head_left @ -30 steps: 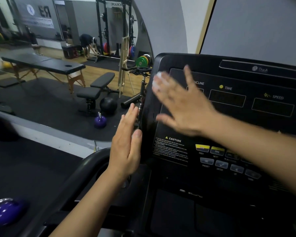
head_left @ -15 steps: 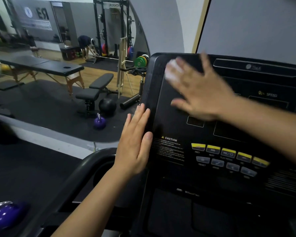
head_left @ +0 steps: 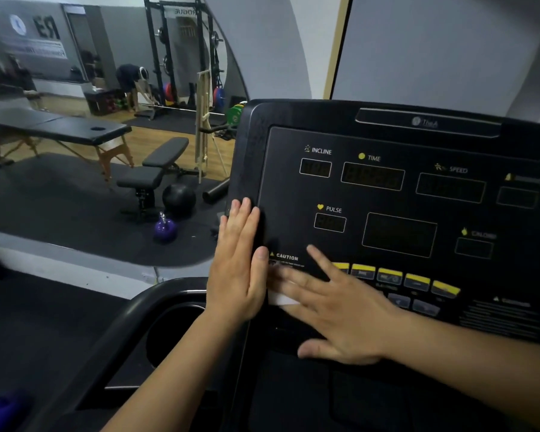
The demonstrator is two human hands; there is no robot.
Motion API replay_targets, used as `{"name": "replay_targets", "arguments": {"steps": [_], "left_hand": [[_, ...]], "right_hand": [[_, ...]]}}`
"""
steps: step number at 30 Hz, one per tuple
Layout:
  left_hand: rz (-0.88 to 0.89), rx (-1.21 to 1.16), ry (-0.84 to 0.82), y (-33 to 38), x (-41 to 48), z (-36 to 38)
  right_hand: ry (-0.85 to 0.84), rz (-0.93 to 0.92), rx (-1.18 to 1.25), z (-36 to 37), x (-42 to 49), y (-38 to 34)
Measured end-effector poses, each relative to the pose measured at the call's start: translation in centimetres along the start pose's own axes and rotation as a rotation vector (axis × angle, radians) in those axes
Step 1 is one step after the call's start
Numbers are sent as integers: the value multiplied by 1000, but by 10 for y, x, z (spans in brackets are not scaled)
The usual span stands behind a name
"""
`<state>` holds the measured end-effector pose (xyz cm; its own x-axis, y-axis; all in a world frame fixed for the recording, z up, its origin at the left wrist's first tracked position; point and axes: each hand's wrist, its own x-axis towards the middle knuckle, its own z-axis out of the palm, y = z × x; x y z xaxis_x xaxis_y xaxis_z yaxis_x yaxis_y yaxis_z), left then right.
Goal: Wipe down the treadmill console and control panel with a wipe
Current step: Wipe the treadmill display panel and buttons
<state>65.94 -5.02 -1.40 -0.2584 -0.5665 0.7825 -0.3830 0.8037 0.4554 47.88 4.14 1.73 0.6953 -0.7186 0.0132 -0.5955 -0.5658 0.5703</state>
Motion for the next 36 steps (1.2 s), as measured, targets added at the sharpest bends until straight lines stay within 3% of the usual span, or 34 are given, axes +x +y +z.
{"name": "replay_targets", "arguments": {"steps": [5, 10, 14, 22, 28, 33, 36], "left_hand": [[38, 101, 14, -4, 0, 5], [60, 214, 36, -5, -1, 10], [62, 240, 37, -4, -1, 10], [216, 256, 15, 12, 13, 15], [307, 186, 14, 34, 53, 31], [336, 216, -35, 41, 65, 40], [336, 258, -57, 39, 65, 42]], "right_hand": [[32, -24, -90, -7, -1, 39], [65, 360, -244, -54, -2, 141], [60, 500, -261, -61, -3, 146], [78, 315, -127, -15, -21, 56], [-43, 53, -20, 2, -44, 17], [-58, -73, -32, 5, -55, 23], [37, 40, -105, -4, -56, 58]]}}
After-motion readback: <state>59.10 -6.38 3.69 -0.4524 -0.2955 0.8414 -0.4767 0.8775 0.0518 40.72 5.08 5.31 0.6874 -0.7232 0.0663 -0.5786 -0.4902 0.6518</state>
